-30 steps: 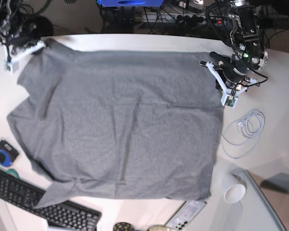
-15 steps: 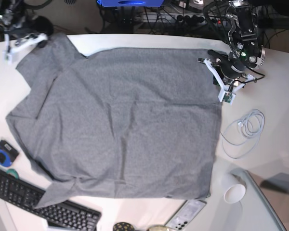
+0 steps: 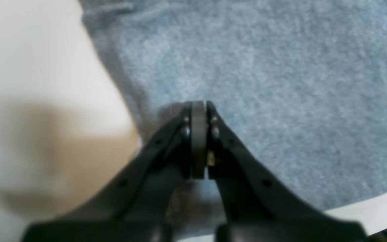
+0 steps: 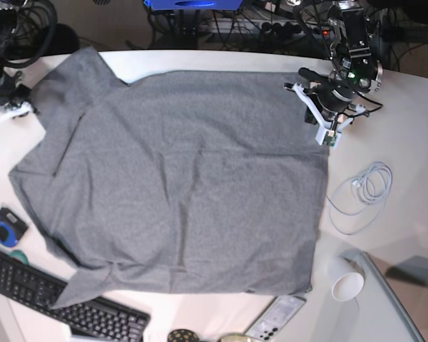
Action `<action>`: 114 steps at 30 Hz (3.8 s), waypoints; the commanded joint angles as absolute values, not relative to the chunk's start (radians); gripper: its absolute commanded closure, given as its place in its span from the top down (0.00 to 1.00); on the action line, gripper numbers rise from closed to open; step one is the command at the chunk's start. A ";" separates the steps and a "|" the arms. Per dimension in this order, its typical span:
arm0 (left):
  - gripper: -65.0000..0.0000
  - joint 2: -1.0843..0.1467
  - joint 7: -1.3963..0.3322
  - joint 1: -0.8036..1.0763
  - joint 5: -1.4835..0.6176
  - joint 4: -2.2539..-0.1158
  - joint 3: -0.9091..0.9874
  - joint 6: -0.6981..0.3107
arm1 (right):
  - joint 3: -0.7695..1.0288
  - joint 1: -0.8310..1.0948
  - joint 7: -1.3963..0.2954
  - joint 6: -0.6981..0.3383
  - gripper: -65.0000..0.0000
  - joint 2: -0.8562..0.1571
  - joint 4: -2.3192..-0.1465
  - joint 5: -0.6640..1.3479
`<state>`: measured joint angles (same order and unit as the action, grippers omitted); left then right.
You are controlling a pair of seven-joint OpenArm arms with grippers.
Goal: Layout the t-shirt on the table in an organized manner, then fold the t-shirt properly
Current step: 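Pull the held corners outward with both grippers to smooth the shirt, then release and regrasp the collar-side edge corners with both grippers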
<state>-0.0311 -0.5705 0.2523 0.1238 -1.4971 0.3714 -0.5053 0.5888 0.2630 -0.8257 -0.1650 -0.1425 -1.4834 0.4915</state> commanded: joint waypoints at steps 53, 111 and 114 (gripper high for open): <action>0.00 -0.039 -0.556 0.272 0.117 -1.636 0.381 -0.504 | 0.777 0.335 -0.952 -0.160 0.00 -0.016 -1.719 0.506; 0.00 -0.116 -0.717 0.392 -0.051 -1.793 0.455 -0.538 | 0.539 0.394 -0.515 -0.180 0.54 -0.260 -1.615 0.512; 0.00 -0.117 -0.785 0.427 -0.225 -1.793 0.579 -0.590 | 0.578 0.460 -0.515 -0.303 0.73 -0.213 -1.627 0.512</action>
<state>-0.1040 -0.7914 0.4217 -0.2218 -1.7763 0.5724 -0.5846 0.5758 0.4561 -0.5251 -0.2882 -0.2085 -1.6142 0.4904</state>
